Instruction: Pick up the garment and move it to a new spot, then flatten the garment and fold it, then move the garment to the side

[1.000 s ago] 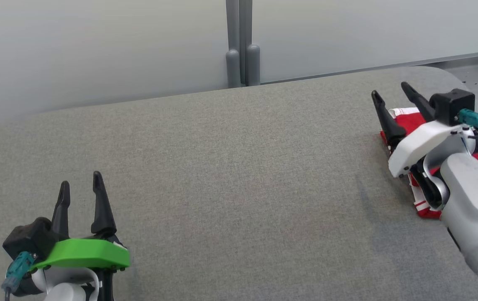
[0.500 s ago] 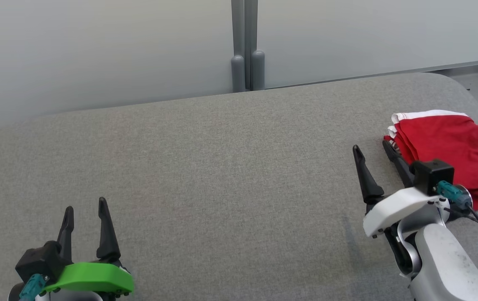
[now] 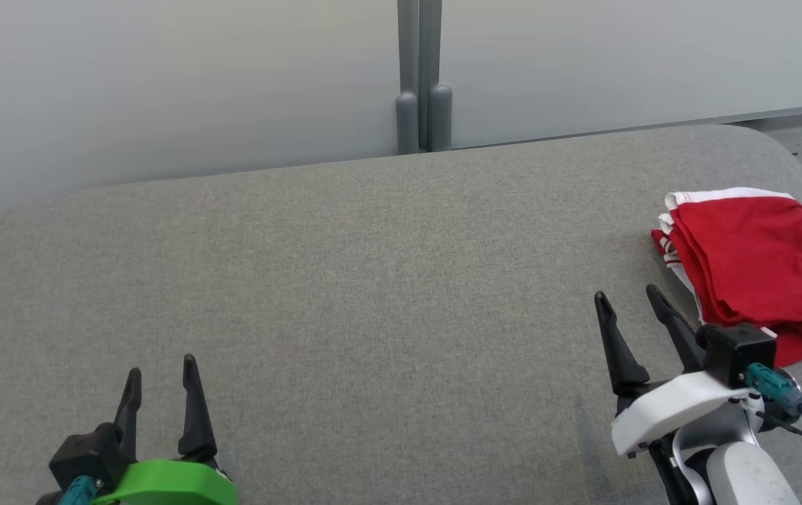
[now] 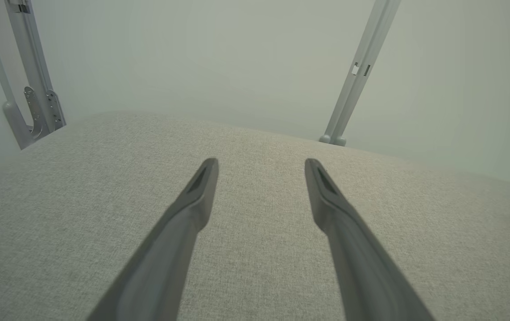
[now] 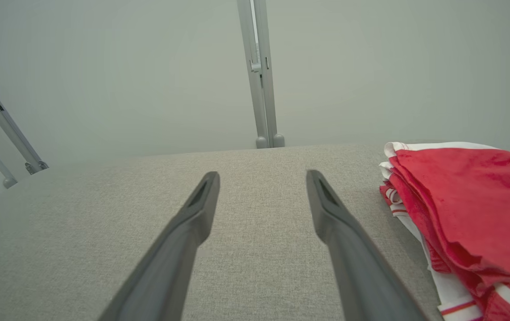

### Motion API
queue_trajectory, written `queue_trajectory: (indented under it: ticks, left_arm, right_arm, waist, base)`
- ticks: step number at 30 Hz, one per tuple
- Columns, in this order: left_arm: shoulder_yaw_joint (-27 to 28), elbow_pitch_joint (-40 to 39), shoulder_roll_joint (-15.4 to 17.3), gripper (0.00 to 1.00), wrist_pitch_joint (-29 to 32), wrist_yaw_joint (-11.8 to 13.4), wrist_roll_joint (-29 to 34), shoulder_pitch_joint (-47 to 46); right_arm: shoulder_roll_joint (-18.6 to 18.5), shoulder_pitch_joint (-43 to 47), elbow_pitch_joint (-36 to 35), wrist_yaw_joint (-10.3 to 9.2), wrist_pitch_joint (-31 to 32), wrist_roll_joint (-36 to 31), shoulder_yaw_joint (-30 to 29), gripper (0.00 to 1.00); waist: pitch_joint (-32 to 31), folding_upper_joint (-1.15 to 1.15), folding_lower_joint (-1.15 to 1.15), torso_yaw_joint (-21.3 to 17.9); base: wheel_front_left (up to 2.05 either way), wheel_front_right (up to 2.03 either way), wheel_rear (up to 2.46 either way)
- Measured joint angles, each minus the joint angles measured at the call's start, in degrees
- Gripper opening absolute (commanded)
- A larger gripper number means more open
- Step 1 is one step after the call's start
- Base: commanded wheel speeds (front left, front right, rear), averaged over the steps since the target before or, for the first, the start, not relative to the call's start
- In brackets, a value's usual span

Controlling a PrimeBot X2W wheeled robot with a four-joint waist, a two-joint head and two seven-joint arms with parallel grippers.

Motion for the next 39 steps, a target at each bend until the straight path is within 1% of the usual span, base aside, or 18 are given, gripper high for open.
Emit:
queue_trajectory:
  ticks: [8,23,30,31,35,39]
  left_arm:
    - [-0.9,0.9,0.0,1.0,0.3,0.0,0.1,0.0]
    - [-1.8,1.3,0.2,1.0,1.2,-0.3,-0.3,0.2]
    - [-2.3,0.9,0.4,1.0,1.7,-1.1,-1.1,0.5]
    - [-2.4,1.3,0.2,0.0,1.7,-1.1,-1.1,0.6]
    - [-3.0,3.2,-0.7,0.0,2.0,-1.1,-1.3,1.5]
    - [-2.0,3.4,-1.1,0.0,3.0,-1.9,-4.4,1.6]
  right_arm:
    - [0.0,0.7,-2.0,-0.01,0.2,0.6,-0.2,1.0]
    - [0.0,1.0,-2.8,-0.01,0.3,0.6,-1.2,1.0]
    - [0.0,1.3,-3.2,-0.01,0.2,-0.2,-1.9,1.0]
    - [0.1,1.4,-2.7,-0.01,0.2,-0.1,-1.9,0.0]
    - [0.4,3.1,-0.7,-0.01,0.2,0.2,-1.7,0.0]
    - [0.4,3.3,-0.1,-0.01,0.5,4.4,-1.8,0.0]
  waist:
    - [-0.3,0.0,0.0,0.1]
    - [-1.1,0.0,0.0,0.7]
    - [-1.2,0.0,0.0,0.9]
    - [-1.2,0.0,0.0,0.9]
    - [-1.2,0.0,0.0,0.9]
    - [-1.2,0.0,0.0,1.0]
  base:
    - [0.0,0.0,0.0]
    - [0.0,0.0,0.0]
    - [0.0,0.0,0.0]
    - [0.0,0.0,0.0]
    - [0.0,0.0,0.0]
    - [0.0,0.0,0.0]
